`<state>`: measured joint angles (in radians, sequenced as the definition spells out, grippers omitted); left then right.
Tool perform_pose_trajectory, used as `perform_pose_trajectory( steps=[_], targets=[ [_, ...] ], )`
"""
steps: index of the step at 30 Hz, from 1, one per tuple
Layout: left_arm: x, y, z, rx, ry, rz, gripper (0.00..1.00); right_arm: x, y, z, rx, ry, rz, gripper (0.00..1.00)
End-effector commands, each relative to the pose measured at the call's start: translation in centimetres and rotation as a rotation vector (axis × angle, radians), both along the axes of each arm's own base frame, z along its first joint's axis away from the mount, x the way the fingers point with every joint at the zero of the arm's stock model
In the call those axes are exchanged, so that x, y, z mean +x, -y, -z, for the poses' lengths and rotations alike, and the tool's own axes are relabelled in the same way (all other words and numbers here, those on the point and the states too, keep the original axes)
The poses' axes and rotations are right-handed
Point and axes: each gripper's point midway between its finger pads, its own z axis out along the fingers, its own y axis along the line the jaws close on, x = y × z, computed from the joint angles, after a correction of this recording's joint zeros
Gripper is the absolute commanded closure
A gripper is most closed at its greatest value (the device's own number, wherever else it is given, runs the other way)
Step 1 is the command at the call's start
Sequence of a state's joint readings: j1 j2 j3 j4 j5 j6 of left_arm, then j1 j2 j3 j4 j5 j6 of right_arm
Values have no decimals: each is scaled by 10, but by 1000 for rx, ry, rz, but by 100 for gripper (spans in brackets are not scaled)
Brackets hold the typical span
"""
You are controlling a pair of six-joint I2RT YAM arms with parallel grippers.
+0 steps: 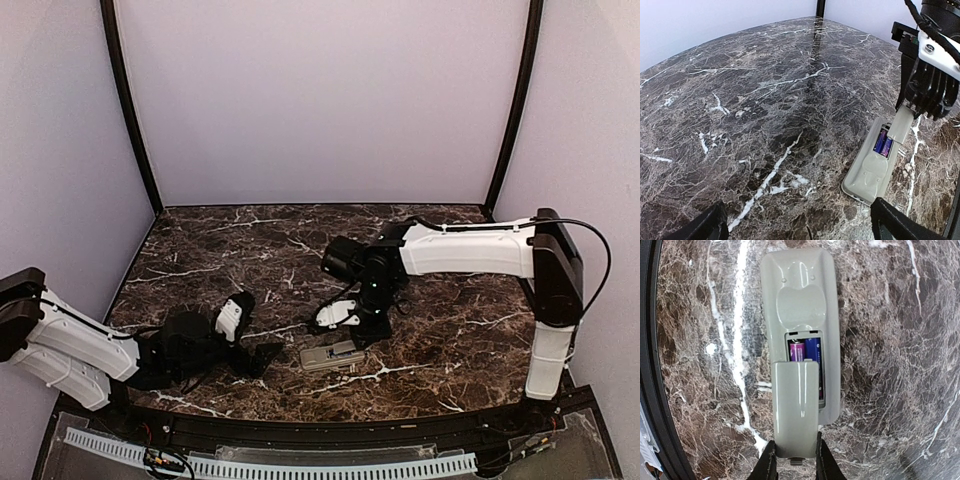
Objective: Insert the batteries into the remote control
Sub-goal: Load the battery cover onto the remote control without the battery cover.
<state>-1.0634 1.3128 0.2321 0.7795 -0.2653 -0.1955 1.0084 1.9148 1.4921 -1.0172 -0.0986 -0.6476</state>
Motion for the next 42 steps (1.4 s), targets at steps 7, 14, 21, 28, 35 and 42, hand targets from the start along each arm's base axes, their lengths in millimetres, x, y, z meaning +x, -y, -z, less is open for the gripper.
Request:
perform_pose_trajectory(
  steps=[7,14,21,28,35,42],
  targets=[
    [2,-5,4,0,13,-22,3,-3,-6,16,-129,29,-110,88],
    [4,-15,7,12,23,-61,3,1,-12,15,-120,44,-110,89],
    [3,-12,13,22,14,-48,3,2,-16,21,-129,38,-114,89],
    [2,-10,16,28,4,-38,3,3,-20,22,-125,27,-110,90],
    [-2,-4,23,41,-4,0,8,3,-25,22,-127,13,-101,91],
    [-1,-4,21,39,3,2,8,-5,-12,22,-162,4,-94,91]
  ],
)
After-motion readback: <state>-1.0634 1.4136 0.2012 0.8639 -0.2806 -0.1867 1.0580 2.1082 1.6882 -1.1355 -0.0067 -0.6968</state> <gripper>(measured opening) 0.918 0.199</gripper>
